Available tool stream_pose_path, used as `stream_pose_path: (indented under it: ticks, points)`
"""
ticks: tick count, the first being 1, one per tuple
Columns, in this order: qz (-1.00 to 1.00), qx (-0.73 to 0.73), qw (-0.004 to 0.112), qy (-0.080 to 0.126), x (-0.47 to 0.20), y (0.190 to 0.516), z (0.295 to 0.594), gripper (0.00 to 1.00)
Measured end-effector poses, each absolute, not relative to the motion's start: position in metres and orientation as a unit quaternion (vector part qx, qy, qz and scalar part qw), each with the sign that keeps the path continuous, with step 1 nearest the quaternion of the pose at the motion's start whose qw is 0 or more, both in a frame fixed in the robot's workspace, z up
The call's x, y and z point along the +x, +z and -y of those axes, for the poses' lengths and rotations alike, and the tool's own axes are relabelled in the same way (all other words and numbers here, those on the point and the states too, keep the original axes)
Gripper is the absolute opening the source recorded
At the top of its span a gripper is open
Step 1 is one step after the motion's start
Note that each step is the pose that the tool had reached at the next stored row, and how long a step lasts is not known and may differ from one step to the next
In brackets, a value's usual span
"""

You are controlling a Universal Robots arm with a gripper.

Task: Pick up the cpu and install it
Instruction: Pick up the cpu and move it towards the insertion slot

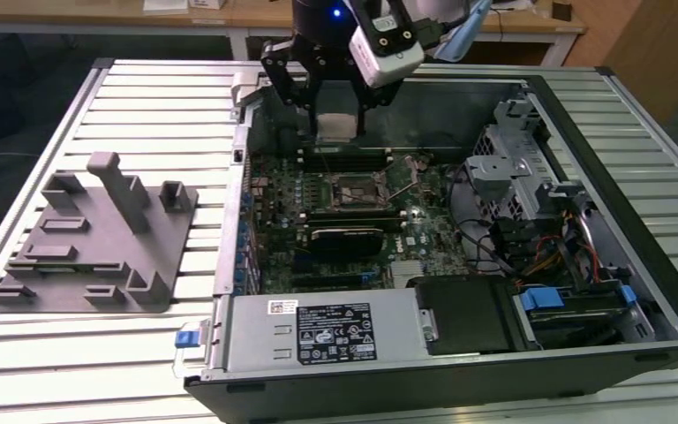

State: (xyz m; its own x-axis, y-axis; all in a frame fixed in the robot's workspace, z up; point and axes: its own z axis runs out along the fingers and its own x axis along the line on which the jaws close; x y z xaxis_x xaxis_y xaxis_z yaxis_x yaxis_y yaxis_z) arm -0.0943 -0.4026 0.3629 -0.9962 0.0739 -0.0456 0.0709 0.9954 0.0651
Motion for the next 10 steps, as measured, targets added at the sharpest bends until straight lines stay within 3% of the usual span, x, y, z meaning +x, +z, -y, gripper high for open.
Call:
stream_pose_path:
  ticks: [10]
  points:
    - [-0.999,0.036,0.024,0.032,-0.084,0.346,0.391,0.55]
